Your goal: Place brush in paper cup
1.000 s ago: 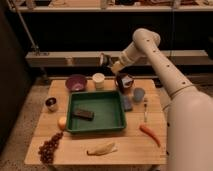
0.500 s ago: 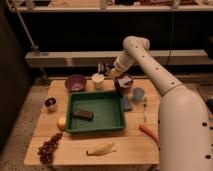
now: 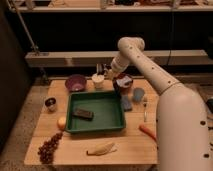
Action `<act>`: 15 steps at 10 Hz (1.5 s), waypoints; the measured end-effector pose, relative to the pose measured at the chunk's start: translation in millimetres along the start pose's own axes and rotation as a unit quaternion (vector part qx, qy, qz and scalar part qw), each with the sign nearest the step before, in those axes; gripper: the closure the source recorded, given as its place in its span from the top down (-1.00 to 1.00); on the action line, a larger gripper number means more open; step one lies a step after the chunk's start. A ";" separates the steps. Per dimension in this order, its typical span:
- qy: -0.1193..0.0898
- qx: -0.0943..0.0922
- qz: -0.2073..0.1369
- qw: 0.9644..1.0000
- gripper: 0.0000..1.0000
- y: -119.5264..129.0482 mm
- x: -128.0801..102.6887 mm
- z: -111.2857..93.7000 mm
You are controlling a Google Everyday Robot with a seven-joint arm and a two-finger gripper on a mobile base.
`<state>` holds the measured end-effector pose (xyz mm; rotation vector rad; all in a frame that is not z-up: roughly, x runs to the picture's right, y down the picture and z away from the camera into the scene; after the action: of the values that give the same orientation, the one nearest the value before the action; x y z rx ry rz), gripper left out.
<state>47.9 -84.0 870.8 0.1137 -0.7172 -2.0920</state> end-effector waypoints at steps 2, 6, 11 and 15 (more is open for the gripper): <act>0.003 0.006 -0.002 1.000 -1.00 -8.2 4.9 6.3; -0.013 0.021 0.010 1.000 -1.00 -21.3 11.3 26.1; -0.050 0.031 0.046 0.997 -1.00 -19.0 2.0 41.9; -0.071 0.033 0.089 0.993 -1.00 -11.3 -3.1 44.2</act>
<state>26.6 -56.8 900.8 -0.0622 -0.8508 -1.9192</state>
